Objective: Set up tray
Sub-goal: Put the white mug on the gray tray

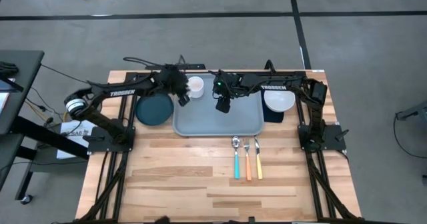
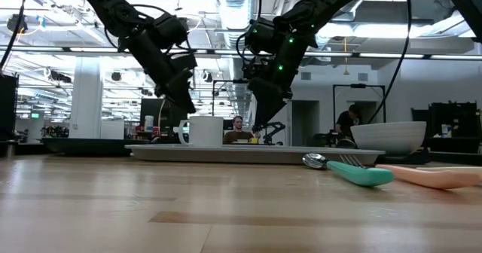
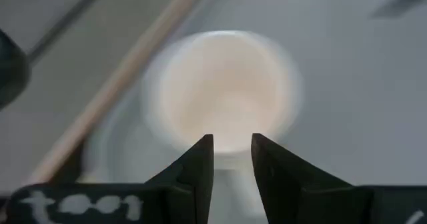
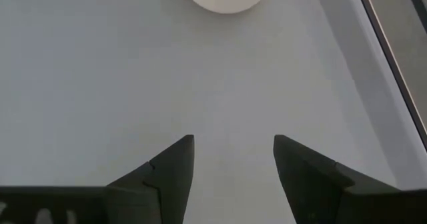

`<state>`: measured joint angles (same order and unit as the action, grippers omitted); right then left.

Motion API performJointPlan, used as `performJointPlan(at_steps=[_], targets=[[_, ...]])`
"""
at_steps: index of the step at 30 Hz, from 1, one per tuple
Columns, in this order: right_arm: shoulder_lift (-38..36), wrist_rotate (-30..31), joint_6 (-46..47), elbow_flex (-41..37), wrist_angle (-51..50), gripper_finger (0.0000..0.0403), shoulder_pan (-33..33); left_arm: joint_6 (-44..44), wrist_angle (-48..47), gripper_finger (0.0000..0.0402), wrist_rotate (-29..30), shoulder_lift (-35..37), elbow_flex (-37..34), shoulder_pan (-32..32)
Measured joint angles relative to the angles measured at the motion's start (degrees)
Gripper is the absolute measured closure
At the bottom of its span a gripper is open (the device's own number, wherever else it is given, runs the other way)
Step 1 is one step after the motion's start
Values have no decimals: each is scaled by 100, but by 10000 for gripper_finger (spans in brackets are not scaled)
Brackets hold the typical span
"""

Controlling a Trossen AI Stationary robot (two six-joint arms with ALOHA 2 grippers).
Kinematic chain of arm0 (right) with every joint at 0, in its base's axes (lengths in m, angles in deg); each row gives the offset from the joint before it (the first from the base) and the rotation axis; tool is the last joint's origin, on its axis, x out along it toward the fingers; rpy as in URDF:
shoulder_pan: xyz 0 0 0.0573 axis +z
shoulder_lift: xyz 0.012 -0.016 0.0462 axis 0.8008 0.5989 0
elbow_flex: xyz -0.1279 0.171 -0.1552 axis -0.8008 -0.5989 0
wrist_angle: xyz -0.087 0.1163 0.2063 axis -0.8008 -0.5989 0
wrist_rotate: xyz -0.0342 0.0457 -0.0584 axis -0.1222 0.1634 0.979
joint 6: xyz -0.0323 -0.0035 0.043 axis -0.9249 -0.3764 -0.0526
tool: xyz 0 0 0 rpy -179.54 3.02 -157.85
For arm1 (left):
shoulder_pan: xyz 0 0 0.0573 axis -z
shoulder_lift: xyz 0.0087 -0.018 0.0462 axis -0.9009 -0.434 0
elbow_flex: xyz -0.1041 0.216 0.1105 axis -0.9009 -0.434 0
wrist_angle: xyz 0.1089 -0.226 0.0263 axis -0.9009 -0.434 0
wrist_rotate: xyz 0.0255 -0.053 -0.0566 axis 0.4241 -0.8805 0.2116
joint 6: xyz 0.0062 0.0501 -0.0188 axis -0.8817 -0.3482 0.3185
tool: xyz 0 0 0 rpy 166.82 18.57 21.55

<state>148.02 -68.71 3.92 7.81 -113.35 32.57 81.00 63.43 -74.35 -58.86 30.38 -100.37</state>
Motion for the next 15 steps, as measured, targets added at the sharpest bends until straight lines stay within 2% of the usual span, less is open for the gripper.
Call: performJointPlan(at_steps=[3, 6, 12, 15], targets=[[0, 0, -2, 0, -1, 202, 0, -185, -199, 310, -427, 0, 0, 302], [0, 0, -36, 0, -1, 203, 0, -414, -459, 310, -334, 0, 0, 588], [0, 0, -50, 0, 3, 205, -2, -480, -710, 310, 977, 0, 0, 764], [0, 0, -52, 0, 6, 203, -2, -425, -729, 310, 1289, 0, 0, 637]])
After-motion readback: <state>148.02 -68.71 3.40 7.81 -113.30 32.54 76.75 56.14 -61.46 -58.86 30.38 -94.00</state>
